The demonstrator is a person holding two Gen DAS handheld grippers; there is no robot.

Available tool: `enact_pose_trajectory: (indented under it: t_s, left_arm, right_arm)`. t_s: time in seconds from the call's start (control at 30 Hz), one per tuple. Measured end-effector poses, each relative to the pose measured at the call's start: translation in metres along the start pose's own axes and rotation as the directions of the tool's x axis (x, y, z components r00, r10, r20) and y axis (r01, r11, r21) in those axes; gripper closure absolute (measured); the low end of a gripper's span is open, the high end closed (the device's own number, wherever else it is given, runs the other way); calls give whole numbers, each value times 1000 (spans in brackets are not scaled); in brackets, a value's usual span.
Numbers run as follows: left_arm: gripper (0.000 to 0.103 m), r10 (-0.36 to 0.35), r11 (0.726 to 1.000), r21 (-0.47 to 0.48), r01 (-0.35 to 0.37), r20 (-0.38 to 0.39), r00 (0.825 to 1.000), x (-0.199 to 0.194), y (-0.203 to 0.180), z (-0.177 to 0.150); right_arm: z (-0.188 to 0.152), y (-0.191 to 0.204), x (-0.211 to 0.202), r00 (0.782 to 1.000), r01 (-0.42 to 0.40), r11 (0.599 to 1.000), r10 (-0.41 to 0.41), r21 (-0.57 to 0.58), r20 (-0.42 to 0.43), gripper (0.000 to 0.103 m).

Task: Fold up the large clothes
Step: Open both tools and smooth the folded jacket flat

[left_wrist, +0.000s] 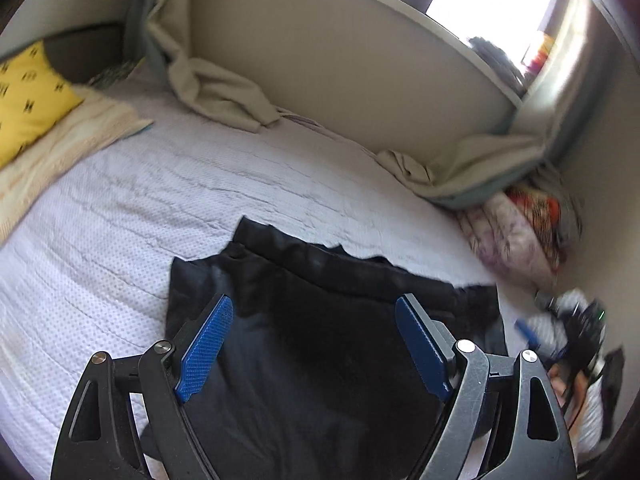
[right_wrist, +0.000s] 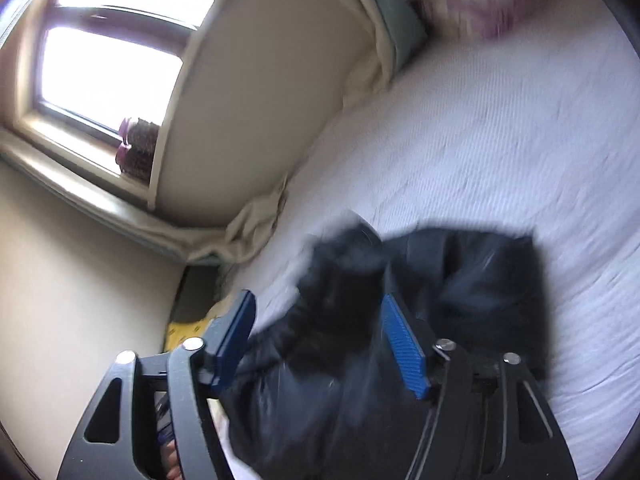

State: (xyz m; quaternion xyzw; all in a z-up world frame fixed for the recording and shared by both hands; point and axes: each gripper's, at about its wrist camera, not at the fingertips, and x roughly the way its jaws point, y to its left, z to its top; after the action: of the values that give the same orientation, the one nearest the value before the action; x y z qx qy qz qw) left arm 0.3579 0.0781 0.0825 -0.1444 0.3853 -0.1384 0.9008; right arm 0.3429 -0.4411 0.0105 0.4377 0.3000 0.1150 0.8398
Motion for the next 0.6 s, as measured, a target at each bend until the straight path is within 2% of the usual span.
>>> enact_pose_trajectory:
  t_s: [0.1, 0.17, 0.2, 0.27, 0.3, 0.33, 0.4, 0.47, 0.5, 0.53, 0.6]
  left_arm:
    - [17, -16, 993, 117, 19, -25, 1000, -2, -38, -20]
    - [17, -16, 975, 219, 30, -67, 998, 2, -67, -40]
    - [17, -11, 967, 251, 31, -81, 997, 4, -75, -47]
    - [17, 35, 934, 358, 5, -103, 994, 12, -97, -68]
    - [17, 66, 918, 396, -23, -97, 993, 17, -102, -76]
    - [17, 117, 900, 431, -69, -86, 989, 24, -104, -83]
    - [17, 158, 897, 431, -102, -95, 983, 36, -98, -86]
    - [17, 191, 901, 411, -136, -95, 977, 45, -84, -84]
    - [17, 219, 901, 403, -162, -98, 971, 50, -77, -81]
    - [17, 246, 901, 391, -186, -107, 963, 57, -69, -78]
    - [19, 286, 901, 372, -225, -120, 951, 66, -56, -74]
  right_arm:
    - [-3, 37, -25, 994, 61, 985, -46, -160, 98, 35]
    - [-18, 68, -29, 986, 141, 941, -107, -307, 124, 35]
    - [-30, 85, -27, 981, 183, 903, -141, -388, 133, 35]
    - [-66, 118, -16, 966, 259, 791, -217, -554, 142, 43]
    - [-83, 128, -9, 963, 266, 747, -237, -610, 130, 46]
    - [-95, 132, -4, 962, 260, 719, -249, -645, 111, 51]
    - [-121, 134, 13, 954, 244, 662, -294, -709, 53, 59]
    - [-132, 129, 28, 936, 264, 612, -348, -746, 46, 68]
    - [-134, 125, 34, 927, 278, 594, -371, -755, 49, 69]
    - [-133, 117, 40, 916, 295, 580, -399, -759, 50, 71]
    - [-123, 98, 50, 892, 328, 590, -451, -738, 36, 71]
